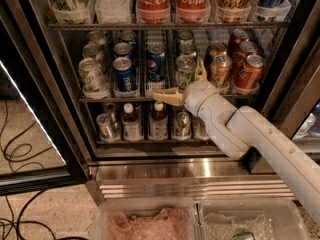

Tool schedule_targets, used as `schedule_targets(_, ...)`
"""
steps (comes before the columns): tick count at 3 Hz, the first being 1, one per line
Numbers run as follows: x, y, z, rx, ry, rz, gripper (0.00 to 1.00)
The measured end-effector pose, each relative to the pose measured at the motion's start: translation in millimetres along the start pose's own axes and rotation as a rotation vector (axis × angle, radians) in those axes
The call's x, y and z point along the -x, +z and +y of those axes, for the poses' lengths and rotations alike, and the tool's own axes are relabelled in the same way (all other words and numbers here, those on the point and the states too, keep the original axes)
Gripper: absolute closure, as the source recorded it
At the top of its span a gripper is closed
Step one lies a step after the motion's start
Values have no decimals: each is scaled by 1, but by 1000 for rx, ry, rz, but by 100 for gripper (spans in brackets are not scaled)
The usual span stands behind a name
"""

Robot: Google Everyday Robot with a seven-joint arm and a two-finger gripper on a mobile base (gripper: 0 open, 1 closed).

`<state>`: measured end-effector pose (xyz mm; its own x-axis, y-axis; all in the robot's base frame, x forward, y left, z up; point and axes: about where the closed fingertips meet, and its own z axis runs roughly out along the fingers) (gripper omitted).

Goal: Pick green can from middle shelf of fridge

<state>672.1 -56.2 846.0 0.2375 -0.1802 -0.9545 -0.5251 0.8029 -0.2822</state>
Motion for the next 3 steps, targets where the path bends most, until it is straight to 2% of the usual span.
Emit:
schedule_targets(1,0,0,0,0,0,0,0)
schedule_targets(3,0,0,0,0,0,0,42)
